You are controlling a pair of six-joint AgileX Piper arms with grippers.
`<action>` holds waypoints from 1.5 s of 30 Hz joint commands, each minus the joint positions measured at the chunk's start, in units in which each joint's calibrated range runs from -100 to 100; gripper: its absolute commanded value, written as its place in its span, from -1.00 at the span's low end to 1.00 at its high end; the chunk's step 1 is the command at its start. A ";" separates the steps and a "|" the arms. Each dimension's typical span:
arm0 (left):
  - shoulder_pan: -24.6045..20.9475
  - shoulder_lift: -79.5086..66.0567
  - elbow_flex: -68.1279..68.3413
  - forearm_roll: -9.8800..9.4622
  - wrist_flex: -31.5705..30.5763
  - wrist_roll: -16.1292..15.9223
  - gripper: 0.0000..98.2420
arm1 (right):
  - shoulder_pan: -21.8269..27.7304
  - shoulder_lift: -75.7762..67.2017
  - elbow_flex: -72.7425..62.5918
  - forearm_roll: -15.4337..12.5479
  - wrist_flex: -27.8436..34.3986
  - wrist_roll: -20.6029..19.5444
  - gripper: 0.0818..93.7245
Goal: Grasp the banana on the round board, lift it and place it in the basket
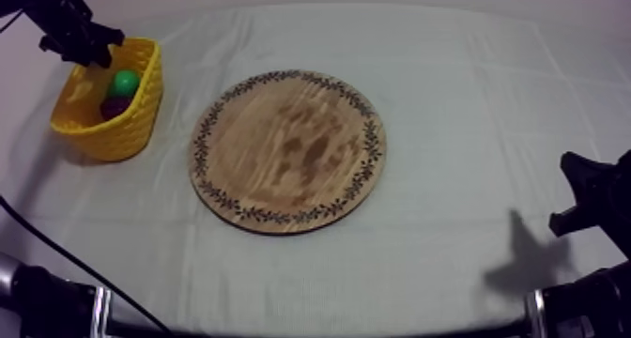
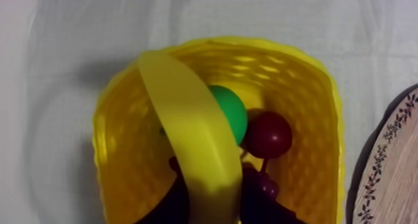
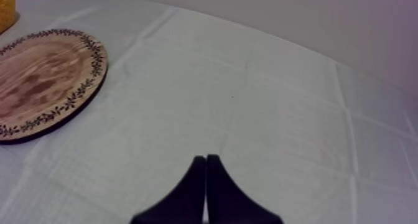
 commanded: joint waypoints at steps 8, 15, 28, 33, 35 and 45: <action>-0.54 0.14 0.44 -0.17 -0.21 1.39 0.03 | 0.01 0.00 -0.03 0.03 0.00 0.02 -0.99; -0.88 0.09 0.82 -0.20 0.97 1.66 0.52 | 0.01 0.00 -0.03 0.03 0.00 0.02 -0.99; -0.68 -5.56 2.31 0.14 -2.41 -0.25 -0.02 | 0.01 0.00 -0.03 0.03 0.00 0.02 -0.99; -0.81 -12.40 5.40 0.49 -8.25 -0.79 -0.50 | 0.01 0.00 -0.03 0.03 0.00 0.02 -0.99; -0.67 -15.99 7.91 0.61 -11.25 -1.23 -0.73 | 0.01 0.00 -0.03 0.03 0.00 0.02 -0.99; 0.90 -35.00 21.10 2.32 -17.36 -2.86 -0.99 | 0.01 0.00 -0.03 0.03 0.00 0.02 -0.99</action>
